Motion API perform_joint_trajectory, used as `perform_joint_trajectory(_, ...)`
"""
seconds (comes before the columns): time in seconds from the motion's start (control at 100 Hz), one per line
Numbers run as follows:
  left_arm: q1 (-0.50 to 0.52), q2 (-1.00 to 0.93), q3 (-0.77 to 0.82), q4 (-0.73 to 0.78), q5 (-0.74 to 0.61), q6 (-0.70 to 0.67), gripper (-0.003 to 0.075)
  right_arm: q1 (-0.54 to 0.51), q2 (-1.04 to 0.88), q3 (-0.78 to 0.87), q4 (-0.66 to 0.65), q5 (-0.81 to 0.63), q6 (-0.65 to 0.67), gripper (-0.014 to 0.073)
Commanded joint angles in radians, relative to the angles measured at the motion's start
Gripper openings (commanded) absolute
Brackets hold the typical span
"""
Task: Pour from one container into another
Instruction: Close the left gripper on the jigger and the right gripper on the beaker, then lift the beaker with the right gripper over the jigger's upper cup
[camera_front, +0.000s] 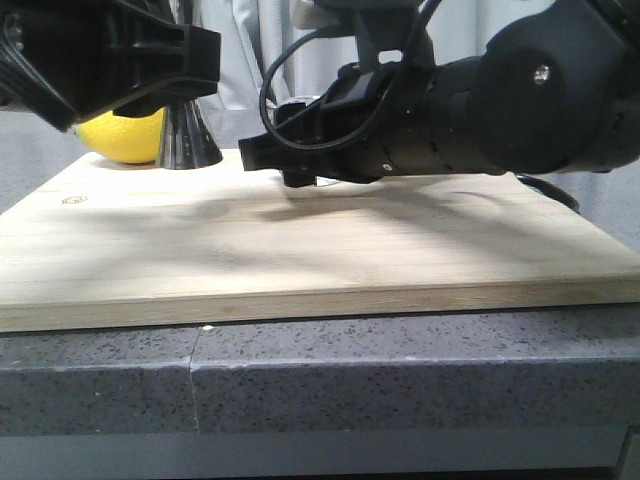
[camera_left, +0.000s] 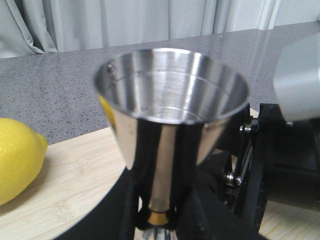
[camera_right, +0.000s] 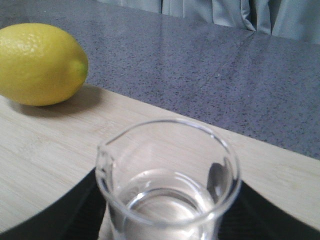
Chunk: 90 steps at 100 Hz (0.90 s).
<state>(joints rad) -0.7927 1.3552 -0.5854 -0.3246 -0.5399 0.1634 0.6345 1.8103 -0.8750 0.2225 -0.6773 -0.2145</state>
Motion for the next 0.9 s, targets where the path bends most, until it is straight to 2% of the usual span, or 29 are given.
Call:
perform_joint_trajectory(0.0, -0.01, -0.032, -0.026, 0.014, -0.075, -0.012, -0.0019, -0.007, -0.035, -0.03, -0.019, -0.082, 0.0, 0.0342)
perform_joint_trajectory(0.09, -0.01, -0.032, -0.026, 0.014, -0.075, -0.012, -0.0019, -0.007, -0.034, -0.03, -0.019, -0.077, 0.0, 0.0254)
perform_joint_trajectory(0.24, -0.01, -0.032, -0.026, 0.014, -0.075, -0.012, -0.0019, -0.007, -0.034, -0.03, -0.019, -0.083, 0.0, 0.0178)
perform_joint_trajectory(0.4, -0.01, -0.032, -0.026, 0.014, -0.075, -0.012, -0.0019, -0.007, -0.036, -0.03, -0.019, -0.077, -0.004, 0.0174)
perform_joint_trajectory(0.65, -0.01, -0.032, -0.026, 0.014, -0.073, -0.012, -0.0019, -0.007, -0.115, -0.03, -0.019, -0.003, -0.099, 0.0174)
perform_joint_trajectory(0.89, -0.01, -0.032, -0.026, 0.017, -0.067, -0.012, -0.0019, -0.007, -0.269, -0.074, -0.022, 0.177, -0.215, 0.0174)
